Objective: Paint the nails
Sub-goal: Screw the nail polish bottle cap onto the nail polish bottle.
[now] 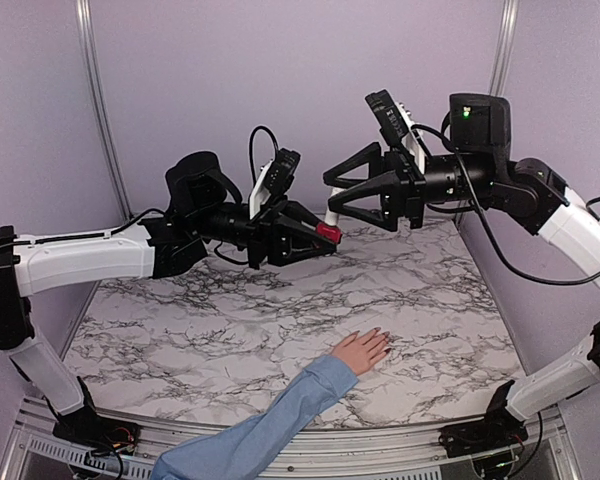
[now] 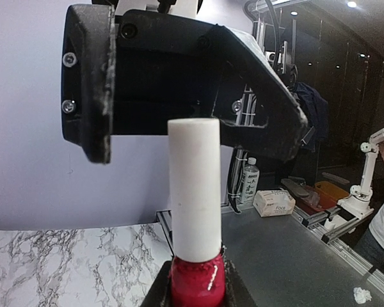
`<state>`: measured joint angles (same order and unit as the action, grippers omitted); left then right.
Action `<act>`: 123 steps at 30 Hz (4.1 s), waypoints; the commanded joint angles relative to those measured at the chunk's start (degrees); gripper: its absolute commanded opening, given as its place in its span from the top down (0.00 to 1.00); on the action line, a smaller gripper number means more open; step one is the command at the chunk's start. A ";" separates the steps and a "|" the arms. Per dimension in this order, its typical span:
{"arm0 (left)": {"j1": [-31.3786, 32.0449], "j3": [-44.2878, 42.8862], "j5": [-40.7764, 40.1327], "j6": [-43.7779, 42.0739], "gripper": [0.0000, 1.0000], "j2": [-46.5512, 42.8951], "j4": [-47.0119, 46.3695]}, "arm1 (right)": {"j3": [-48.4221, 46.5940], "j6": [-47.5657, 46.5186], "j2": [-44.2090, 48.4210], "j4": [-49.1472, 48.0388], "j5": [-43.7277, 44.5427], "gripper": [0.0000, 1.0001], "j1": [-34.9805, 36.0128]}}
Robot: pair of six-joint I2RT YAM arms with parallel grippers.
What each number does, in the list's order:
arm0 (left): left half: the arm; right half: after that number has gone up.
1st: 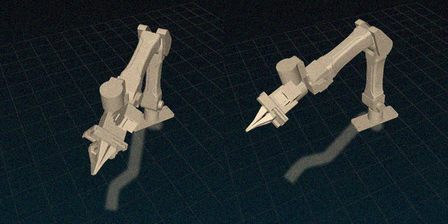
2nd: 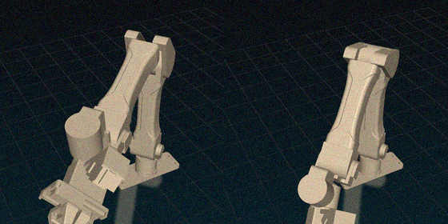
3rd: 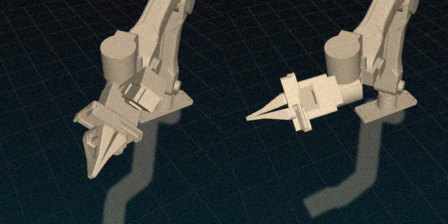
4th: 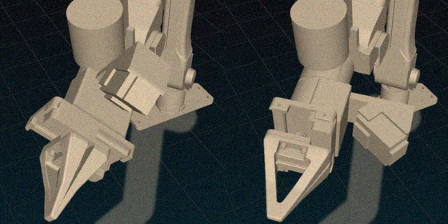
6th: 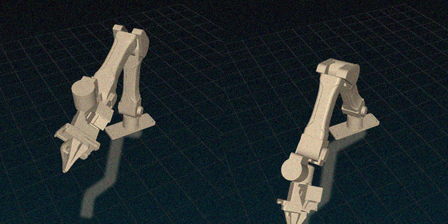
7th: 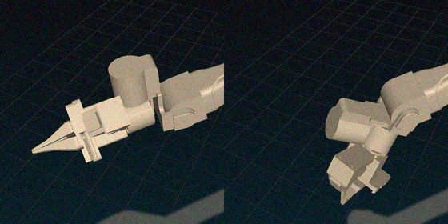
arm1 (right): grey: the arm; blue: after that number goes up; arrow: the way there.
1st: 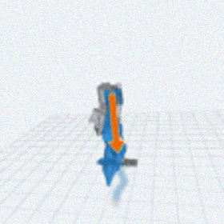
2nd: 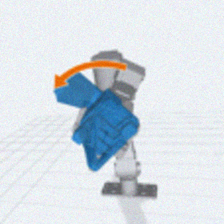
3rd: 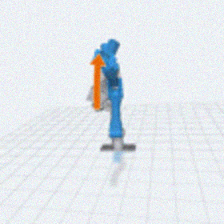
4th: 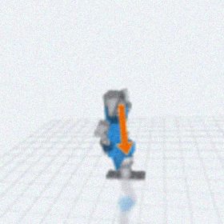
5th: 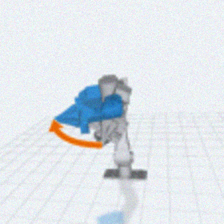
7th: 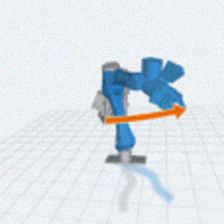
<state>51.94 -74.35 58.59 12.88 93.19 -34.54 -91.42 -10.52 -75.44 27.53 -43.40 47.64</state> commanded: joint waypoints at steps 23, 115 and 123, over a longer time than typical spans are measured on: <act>-0.28 -2.56 0.53 1.13 1.00 0.80 -2.89 | 2.18 1.60 0.22 0.24 -2.11 0.81 -0.02; -4.10 3.33 -21.85 -6.33 1.00 0.03 -7.99 | 6.34 11.08 2.08 -11.14 32.85 0.24 2.76; -4.75 0.62 -1.24 -0.33 1.00 0.33 -7.99 | 8.18 6.58 5.06 -10.54 11.48 0.24 -0.96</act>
<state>47.16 -71.00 41.89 7.84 95.22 -40.03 -82.59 0.34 -70.83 16.14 -18.74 47.48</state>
